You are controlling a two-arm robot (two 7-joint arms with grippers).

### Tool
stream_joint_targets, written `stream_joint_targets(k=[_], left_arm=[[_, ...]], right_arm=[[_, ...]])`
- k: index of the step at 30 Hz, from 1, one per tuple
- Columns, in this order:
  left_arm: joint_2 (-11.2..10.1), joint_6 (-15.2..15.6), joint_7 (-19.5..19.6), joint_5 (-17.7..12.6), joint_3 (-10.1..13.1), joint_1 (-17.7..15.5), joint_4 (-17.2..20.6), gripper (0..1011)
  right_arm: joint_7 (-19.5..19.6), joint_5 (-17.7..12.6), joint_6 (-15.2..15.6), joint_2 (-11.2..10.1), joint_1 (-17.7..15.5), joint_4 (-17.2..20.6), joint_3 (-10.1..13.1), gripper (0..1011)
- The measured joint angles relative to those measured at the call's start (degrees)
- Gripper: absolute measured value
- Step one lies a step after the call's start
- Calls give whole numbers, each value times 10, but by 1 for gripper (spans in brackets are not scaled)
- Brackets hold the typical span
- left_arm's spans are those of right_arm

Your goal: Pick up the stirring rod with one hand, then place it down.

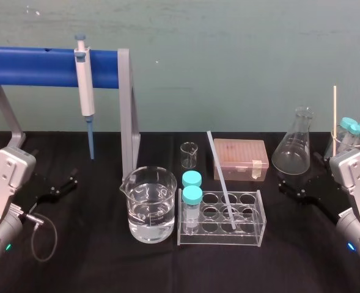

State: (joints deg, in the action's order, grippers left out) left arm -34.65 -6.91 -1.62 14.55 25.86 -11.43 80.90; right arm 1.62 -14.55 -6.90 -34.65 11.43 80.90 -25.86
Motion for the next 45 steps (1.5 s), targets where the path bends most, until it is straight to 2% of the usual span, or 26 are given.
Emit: stream_joint_targets(k=[17,21,27,31,32,34,37,42,45], left_arm=[[0,0,0,0,0,0,0,1000],[0,0,0,0,0,0,0,1000],[0,0,0,0,0,0,0,1000],[0,0,0,0,0,0,0,1000],[0,0,0,0,0,0,0,1000],[0,0,0,0,0,0,0,1000],[0,0,0,0,0,0,0,1000],[0,0,0,0,0,0,0,1000],[0,0,0,0,0,0,0,1000]], right_arm=[[0,0,0,0,0,0,0,1003],[-5,2,4,1,-1,4,7,1003],[-42,-37,16,11,2,24,26,1003],[-89,-87,35,25,10,43,40,1003],[-89,-87,35,25,10,43,40,1003],[-122,-119,53,37,20,51,45,1003],[-149,-146,79,50,32,53,46,1003],[-177,-169,123,69,55,47,43,1003],[-190,-172,146,79,72,37,37,1003]])
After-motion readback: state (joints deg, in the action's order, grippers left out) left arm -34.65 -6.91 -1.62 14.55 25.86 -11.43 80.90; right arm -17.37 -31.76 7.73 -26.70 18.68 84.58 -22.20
